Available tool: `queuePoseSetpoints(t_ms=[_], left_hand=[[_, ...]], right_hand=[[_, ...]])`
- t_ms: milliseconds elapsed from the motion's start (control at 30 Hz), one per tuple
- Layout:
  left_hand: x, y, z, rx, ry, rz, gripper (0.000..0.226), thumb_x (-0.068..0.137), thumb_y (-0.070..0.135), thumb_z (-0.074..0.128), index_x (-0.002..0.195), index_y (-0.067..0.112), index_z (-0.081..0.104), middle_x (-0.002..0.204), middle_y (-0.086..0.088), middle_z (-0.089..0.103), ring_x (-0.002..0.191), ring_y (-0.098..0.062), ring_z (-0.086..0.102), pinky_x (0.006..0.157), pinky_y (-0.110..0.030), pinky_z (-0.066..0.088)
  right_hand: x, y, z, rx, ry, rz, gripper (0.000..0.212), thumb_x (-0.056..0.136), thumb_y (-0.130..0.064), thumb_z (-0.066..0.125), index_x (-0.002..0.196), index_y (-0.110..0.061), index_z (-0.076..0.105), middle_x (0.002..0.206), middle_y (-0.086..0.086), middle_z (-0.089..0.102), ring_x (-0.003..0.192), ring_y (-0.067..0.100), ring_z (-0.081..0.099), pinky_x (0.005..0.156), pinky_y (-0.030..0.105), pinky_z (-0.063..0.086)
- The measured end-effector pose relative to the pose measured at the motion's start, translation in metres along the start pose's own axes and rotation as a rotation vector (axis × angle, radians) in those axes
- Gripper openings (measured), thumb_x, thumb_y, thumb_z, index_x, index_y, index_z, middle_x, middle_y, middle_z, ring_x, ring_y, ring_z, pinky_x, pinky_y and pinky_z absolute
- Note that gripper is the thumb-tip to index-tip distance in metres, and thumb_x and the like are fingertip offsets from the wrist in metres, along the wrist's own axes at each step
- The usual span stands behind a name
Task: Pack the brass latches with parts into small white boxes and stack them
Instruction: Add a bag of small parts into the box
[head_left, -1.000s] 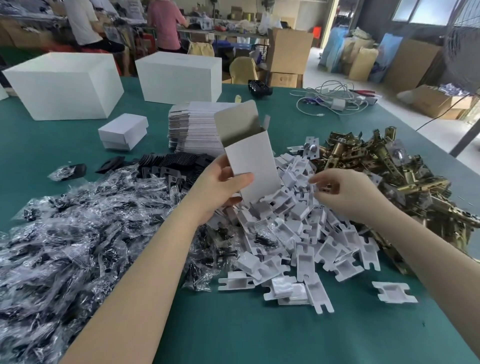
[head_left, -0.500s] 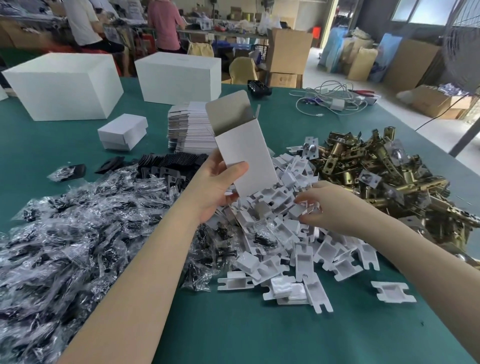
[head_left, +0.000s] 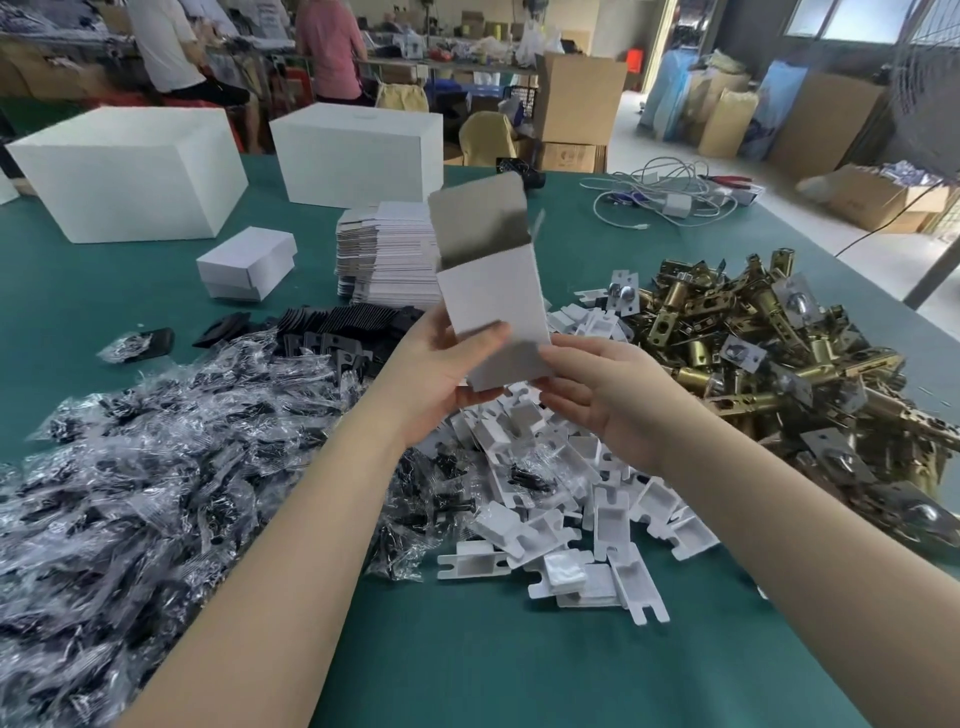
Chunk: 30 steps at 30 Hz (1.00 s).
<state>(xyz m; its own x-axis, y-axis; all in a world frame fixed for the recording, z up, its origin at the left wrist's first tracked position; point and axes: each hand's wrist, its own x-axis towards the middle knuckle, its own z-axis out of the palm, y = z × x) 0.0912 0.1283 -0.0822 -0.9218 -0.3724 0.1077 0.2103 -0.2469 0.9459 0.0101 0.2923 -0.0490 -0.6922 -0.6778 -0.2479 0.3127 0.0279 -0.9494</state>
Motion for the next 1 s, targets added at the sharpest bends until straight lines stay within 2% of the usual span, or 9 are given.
queuePoseSetpoints(t_ms=[67, 167, 267, 367, 433, 500, 633, 900, 1000], left_hand=[[-0.001, -0.001, 0.005, 0.021, -0.016, -0.006, 0.021, 0.071, 0.037, 0.083, 0.086, 0.046, 0.072, 0.09, 0.016, 0.074, 0.077, -0.004, 0.072, 0.061, -0.025, 0.055], [0.001, -0.005, 0.01, -0.005, -0.029, 0.016, 0.026, 0.071, 0.029, 0.084, 0.091, 0.042, 0.073, 0.099, 0.009, 0.075, 0.086, -0.011, 0.073, 0.066, -0.029, 0.057], [0.001, -0.011, 0.013, 0.036, 0.025, 0.058, 0.03, 0.068, 0.029, 0.085, 0.093, 0.04, 0.074, 0.102, 0.006, 0.075, 0.092, -0.016, 0.073, 0.07, -0.035, 0.059], [0.001, -0.018, 0.012, 0.078, 0.02, 0.073, 0.03, 0.067, 0.026, 0.084, 0.091, 0.042, 0.076, 0.1, 0.008, 0.076, 0.096, -0.018, 0.071, 0.072, -0.037, 0.061], [0.0, -0.021, 0.011, 0.069, 0.014, 0.065, 0.035, 0.062, 0.022, 0.087, 0.091, 0.038, 0.077, 0.099, 0.005, 0.076, 0.097, -0.02, 0.07, 0.072, -0.04, 0.061], [0.0, -0.024, 0.01, 0.064, 0.002, 0.086, 0.04, 0.055, 0.023, 0.088, 0.092, 0.034, 0.078, 0.101, 0.001, 0.076, 0.098, -0.019, 0.069, 0.077, -0.042, 0.061], [-0.002, -0.025, 0.008, 0.051, -0.009, 0.165, 0.04, 0.055, 0.021, 0.087, 0.092, 0.034, 0.078, 0.097, 0.004, 0.077, 0.094, -0.013, 0.071, 0.069, -0.033, 0.06], [-0.003, -0.024, 0.006, 0.231, 0.042, 0.233, 0.039, 0.048, 0.033, 0.09, 0.084, 0.042, 0.077, 0.092, 0.012, 0.077, 0.09, -0.006, 0.072, 0.075, -0.022, 0.056], [-0.003, -0.027, 0.006, 0.243, 0.057, 0.242, 0.039, 0.047, 0.034, 0.09, 0.083, 0.042, 0.078, 0.091, 0.013, 0.077, 0.088, -0.006, 0.072, 0.075, -0.022, 0.056]], right_hand=[[0.001, 0.002, 0.003, 0.101, 0.006, 0.014, 0.011, 0.091, -0.007, 0.065, 0.102, -0.009, 0.066, 0.1, 0.012, 0.072, 0.09, 0.018, 0.068, 0.078, 0.025, 0.06], [0.001, 0.004, -0.005, 0.042, -0.104, -0.016, 0.025, 0.093, -0.002, 0.061, 0.116, -0.008, 0.067, 0.104, 0.006, 0.073, 0.094, 0.016, 0.066, 0.085, 0.024, 0.057], [0.003, -0.002, -0.026, -0.502, -0.012, -0.133, 0.048, 0.089, -0.007, 0.068, 0.135, -0.015, 0.057, 0.12, 0.0, 0.068, 0.102, 0.015, 0.067, 0.093, 0.031, 0.055], [0.009, -0.006, -0.044, -1.213, 0.047, -0.222, 0.048, 0.086, -0.023, 0.073, 0.133, -0.026, 0.058, 0.126, -0.005, 0.063, 0.092, 0.005, 0.063, 0.087, 0.03, 0.056], [0.011, -0.001, -0.048, -1.435, 0.001, -0.185, 0.05, 0.088, -0.032, 0.071, 0.135, -0.026, 0.057, 0.129, -0.002, 0.063, 0.089, 0.005, 0.059, 0.088, 0.03, 0.055], [0.014, 0.004, -0.047, -1.518, -0.011, -0.184, 0.055, 0.088, -0.04, 0.07, 0.138, -0.024, 0.055, 0.127, 0.001, 0.064, 0.092, 0.011, 0.058, 0.092, 0.033, 0.052], [0.019, 0.002, -0.044, -1.62, 0.001, -0.187, 0.06, 0.085, -0.047, 0.07, 0.136, -0.022, 0.053, 0.125, 0.001, 0.063, 0.108, 0.019, 0.06, 0.094, 0.034, 0.051], [0.009, -0.003, -0.044, -1.596, 0.016, -0.202, 0.044, 0.084, -0.042, 0.073, 0.123, -0.023, 0.067, 0.117, 0.0, 0.068, 0.089, 0.01, 0.057, 0.083, 0.024, 0.048], [0.006, -0.007, -0.043, -1.701, -0.063, -0.188, 0.039, 0.089, -0.037, 0.069, 0.124, -0.02, 0.066, 0.121, -0.001, 0.067, 0.098, 0.012, 0.061, 0.092, 0.025, 0.047]])
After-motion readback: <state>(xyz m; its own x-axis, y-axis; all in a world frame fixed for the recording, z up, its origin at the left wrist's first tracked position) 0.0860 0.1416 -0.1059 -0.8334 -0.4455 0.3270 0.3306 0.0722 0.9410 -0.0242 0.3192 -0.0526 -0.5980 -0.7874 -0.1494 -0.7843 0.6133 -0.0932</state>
